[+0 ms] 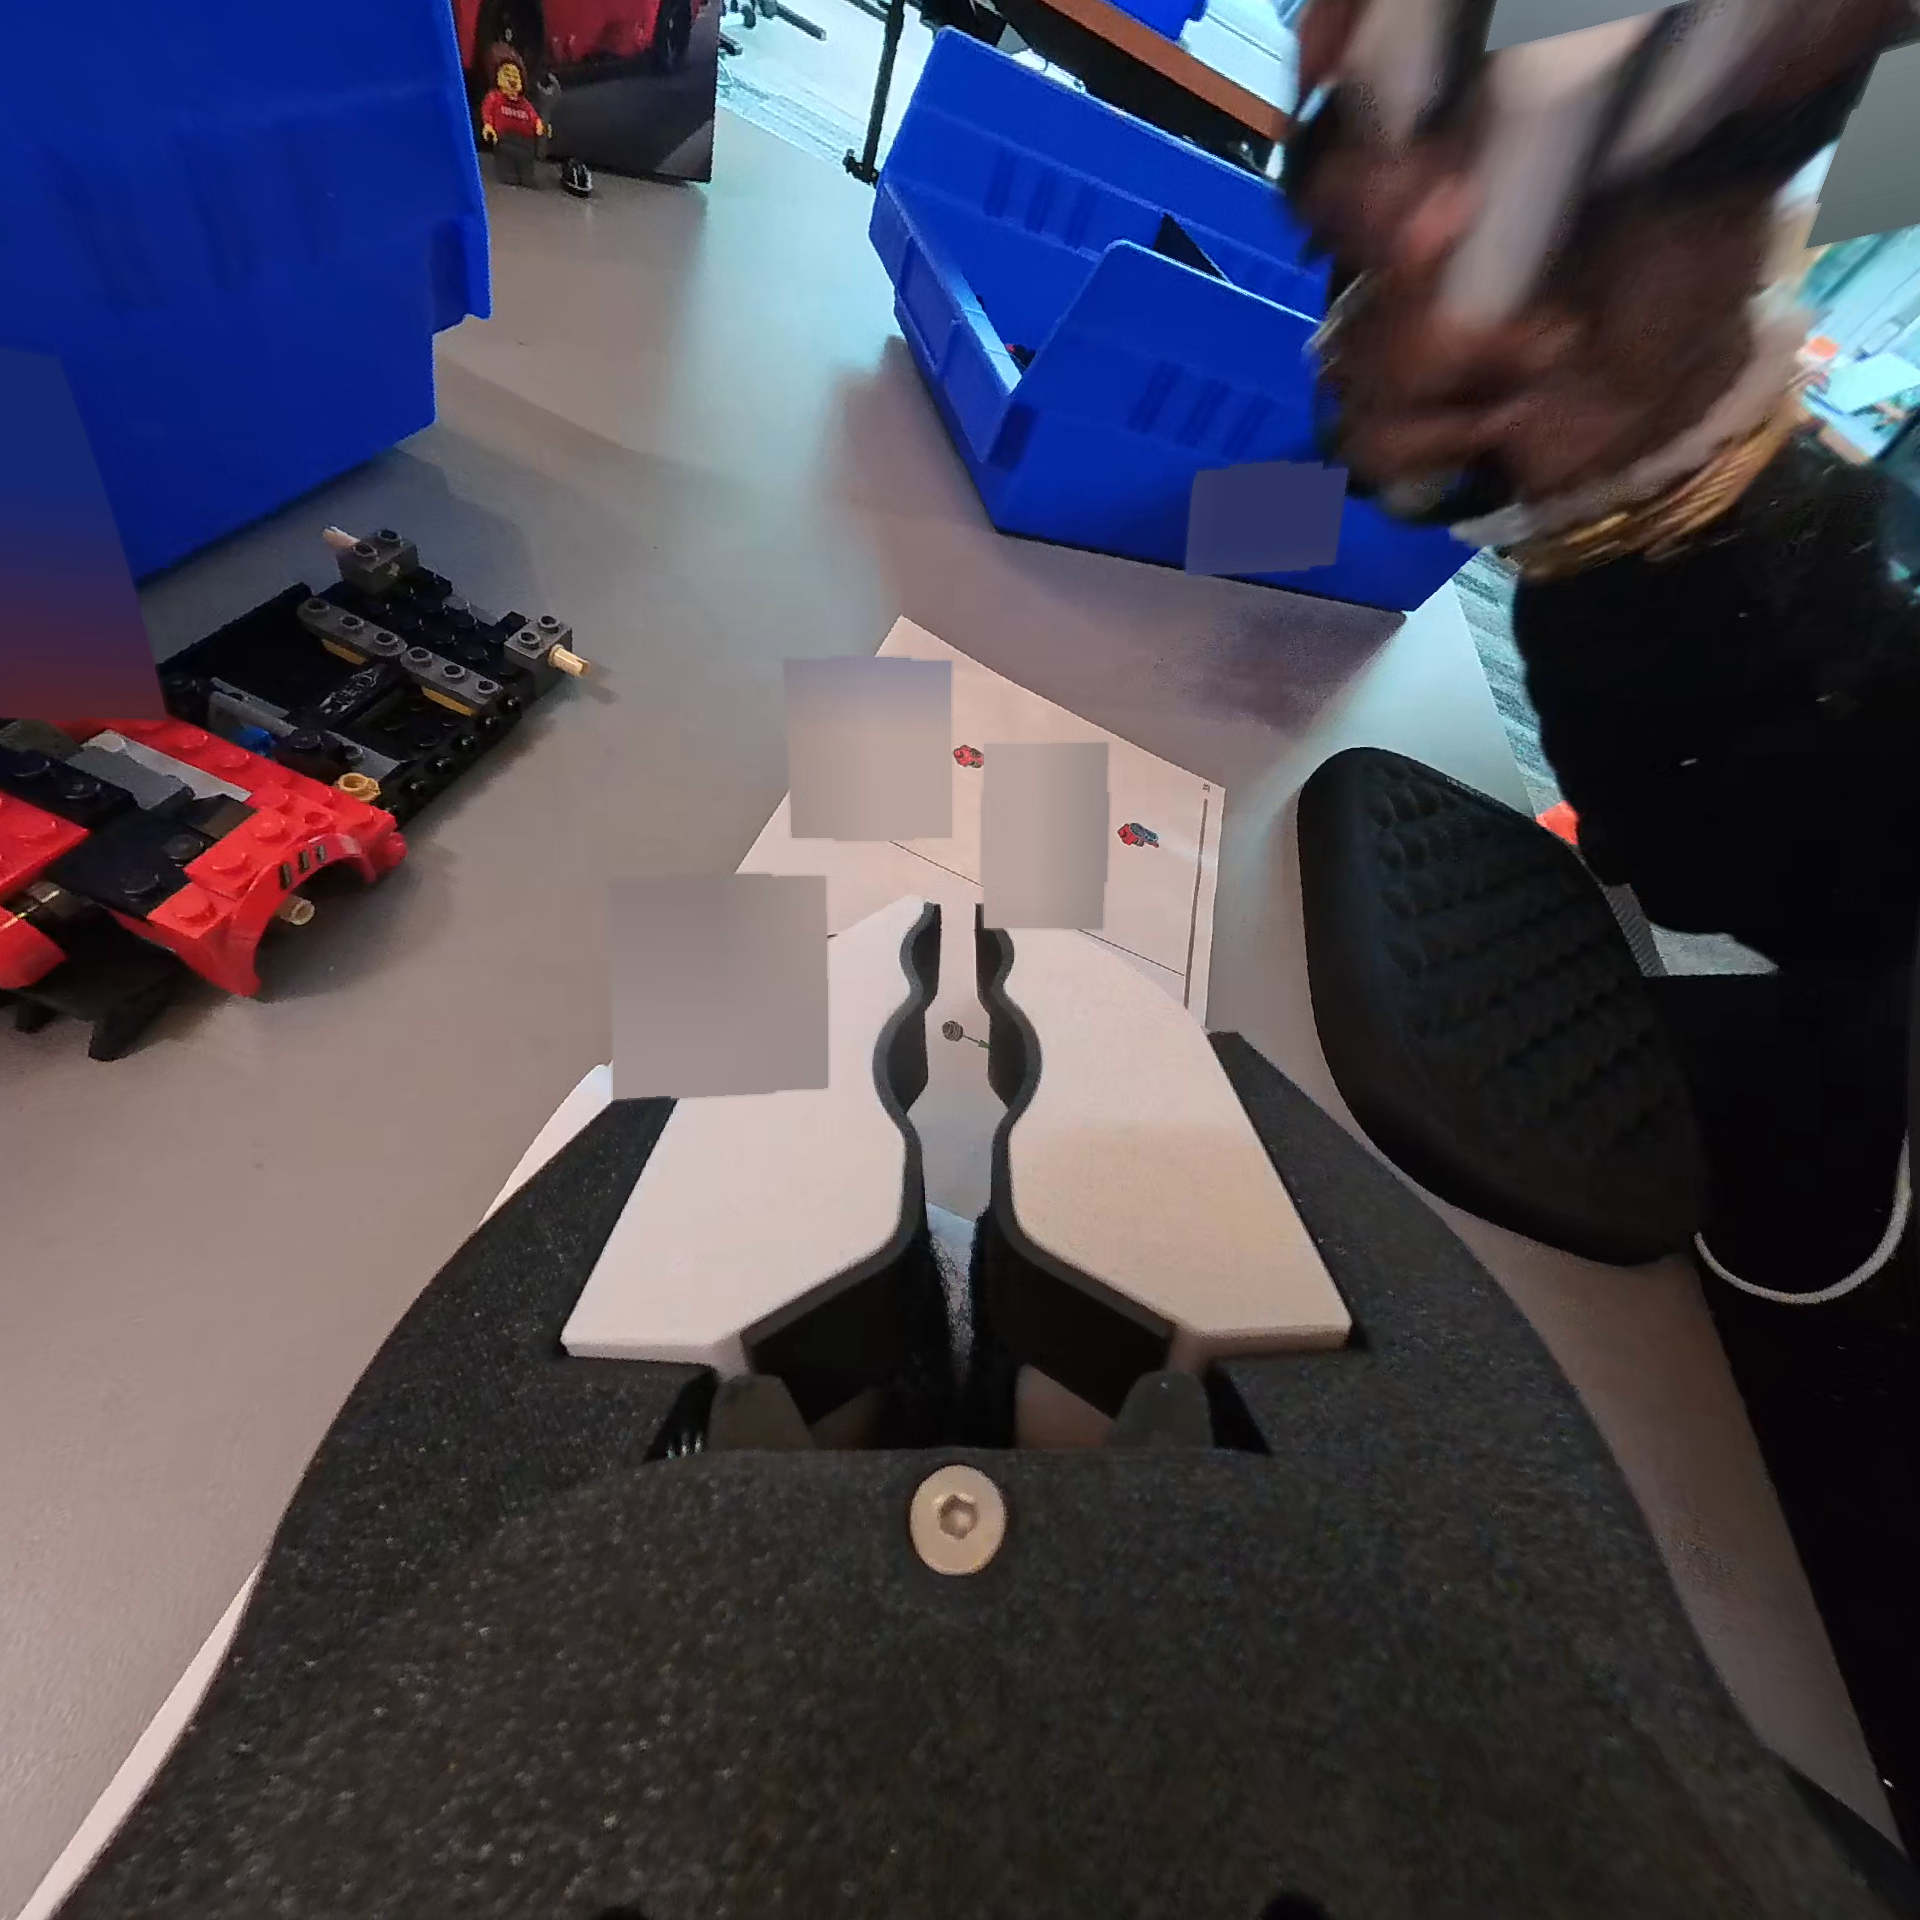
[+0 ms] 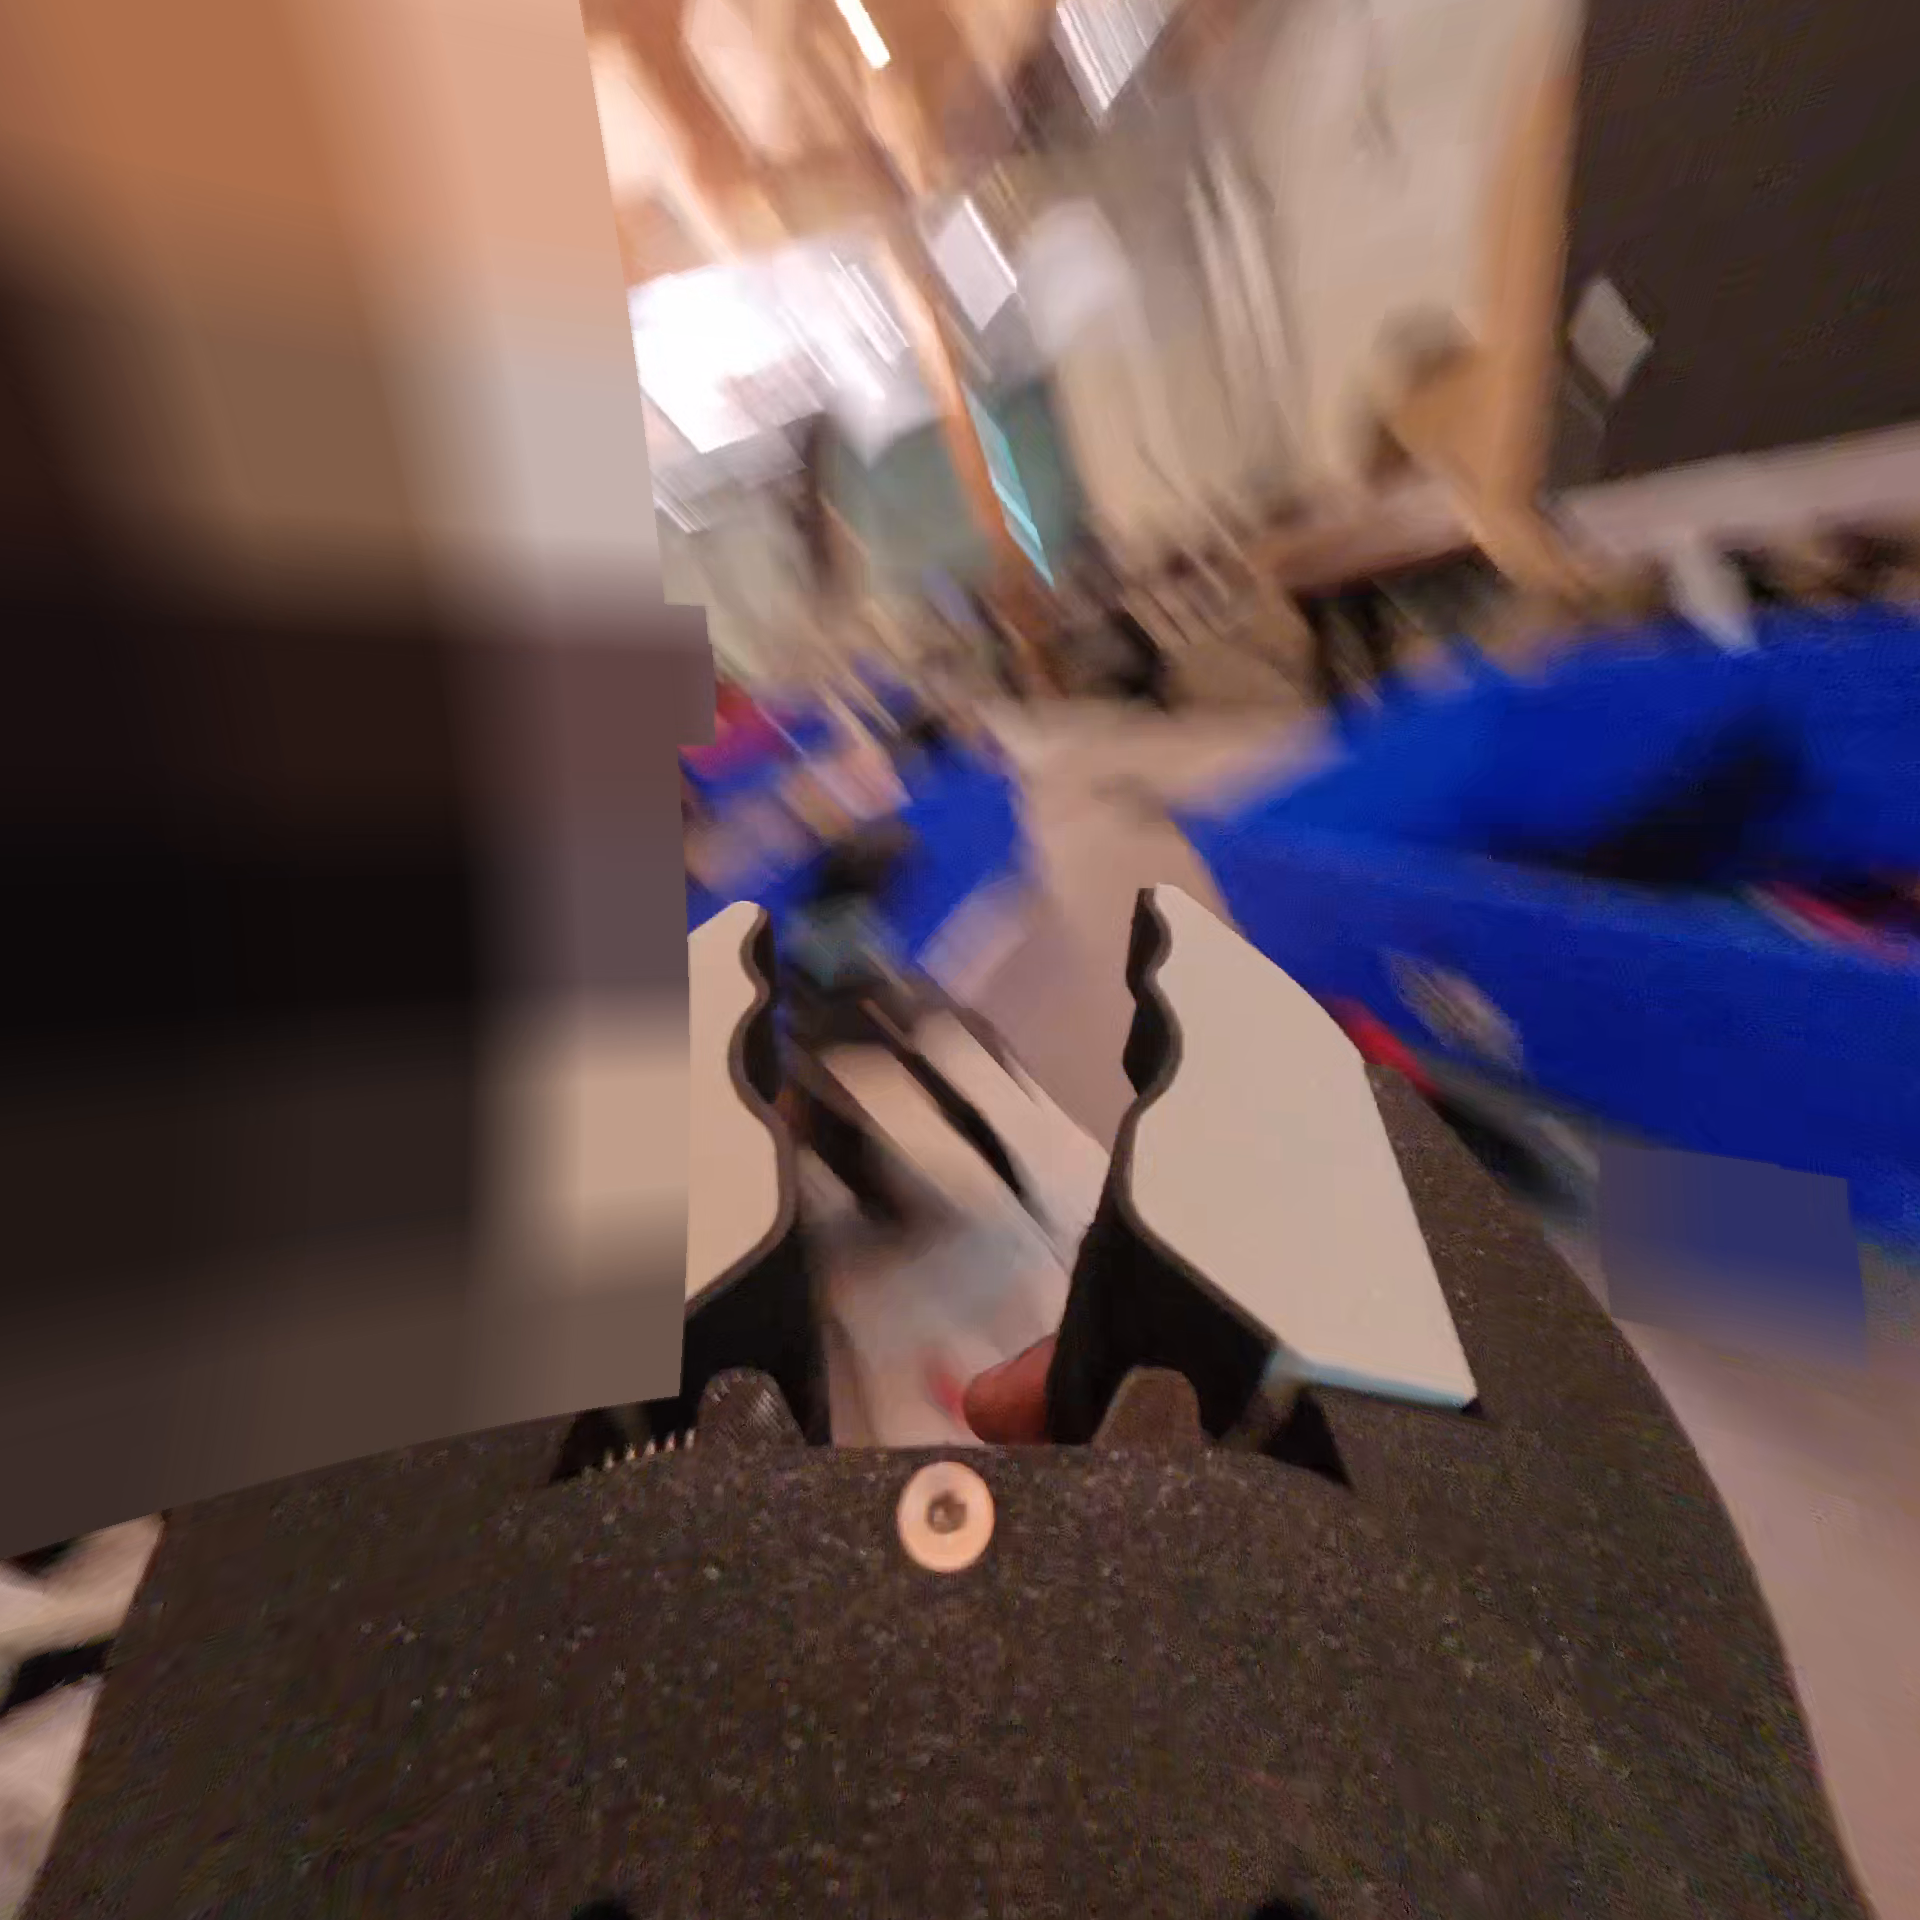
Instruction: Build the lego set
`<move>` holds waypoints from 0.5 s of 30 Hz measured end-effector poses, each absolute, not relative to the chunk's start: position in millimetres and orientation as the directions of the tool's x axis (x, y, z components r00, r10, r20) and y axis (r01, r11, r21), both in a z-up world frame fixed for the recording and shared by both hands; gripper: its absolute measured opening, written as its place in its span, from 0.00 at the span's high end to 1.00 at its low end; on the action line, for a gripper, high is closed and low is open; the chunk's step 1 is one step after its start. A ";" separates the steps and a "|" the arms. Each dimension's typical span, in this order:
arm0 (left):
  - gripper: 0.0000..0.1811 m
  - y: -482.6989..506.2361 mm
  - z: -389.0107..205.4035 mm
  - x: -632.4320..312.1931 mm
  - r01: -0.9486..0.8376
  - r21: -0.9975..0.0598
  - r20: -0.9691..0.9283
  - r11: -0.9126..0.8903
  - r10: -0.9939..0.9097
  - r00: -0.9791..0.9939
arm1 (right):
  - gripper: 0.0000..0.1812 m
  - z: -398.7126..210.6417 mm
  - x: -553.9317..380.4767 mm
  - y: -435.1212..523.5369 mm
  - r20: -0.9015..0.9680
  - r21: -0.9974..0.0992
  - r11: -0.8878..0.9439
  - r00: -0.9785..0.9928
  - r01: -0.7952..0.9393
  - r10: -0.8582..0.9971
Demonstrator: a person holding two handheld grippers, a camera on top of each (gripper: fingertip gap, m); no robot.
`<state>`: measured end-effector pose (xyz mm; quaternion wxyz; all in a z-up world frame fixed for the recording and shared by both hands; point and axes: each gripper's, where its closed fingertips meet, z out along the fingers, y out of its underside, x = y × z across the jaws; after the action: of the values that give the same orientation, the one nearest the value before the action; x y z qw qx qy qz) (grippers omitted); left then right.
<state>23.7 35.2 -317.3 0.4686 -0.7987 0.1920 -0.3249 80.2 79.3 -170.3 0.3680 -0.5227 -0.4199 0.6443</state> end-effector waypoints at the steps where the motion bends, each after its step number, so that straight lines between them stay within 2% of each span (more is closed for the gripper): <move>1: 0.97 35.1 -317.5 24.0 -0.005 -0.873 0.338 -0.487 -0.612 0.715 | 0.68 -219.4 82.2 94.6 -0.288 -0.948 -0.279 -0.038 0.156 0.957; 3: 0.97 35.0 -317.9 24.4 -0.008 -0.872 0.337 -0.489 -0.613 0.714 | 0.71 -295.1 96.2 110.7 -0.149 -0.860 -0.189 0.121 0.475 0.981; 5: 0.97 35.0 -318.4 24.7 -0.008 -0.870 0.342 -0.494 -0.614 0.711 | 0.76 -335.9 102.2 110.4 -0.096 -0.768 -0.170 0.151 0.618 0.984; 7: 0.97 34.9 -318.7 25.0 -0.008 -0.867 0.348 -0.498 -0.616 0.707 | 0.82 -353.6 98.0 107.8 -0.076 -0.742 -0.148 0.137 0.654 0.988; 11: 0.97 34.6 -318.3 25.0 -0.004 -0.867 0.351 -0.498 -0.617 0.704 | 0.83 -361.8 84.7 111.2 -0.062 -0.738 -0.125 0.119 0.664 0.991; 15: 0.97 34.7 -317.2 24.5 0.008 -0.867 0.362 -0.499 -0.618 0.698 | 0.93 -365.6 79.2 116.6 -0.068 -0.731 -0.125 0.111 0.671 0.992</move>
<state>24.5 34.7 -317.2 0.4627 -0.7969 0.1914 -0.3379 79.2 116.6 -365.6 0.2768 -0.6920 -0.6007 0.2893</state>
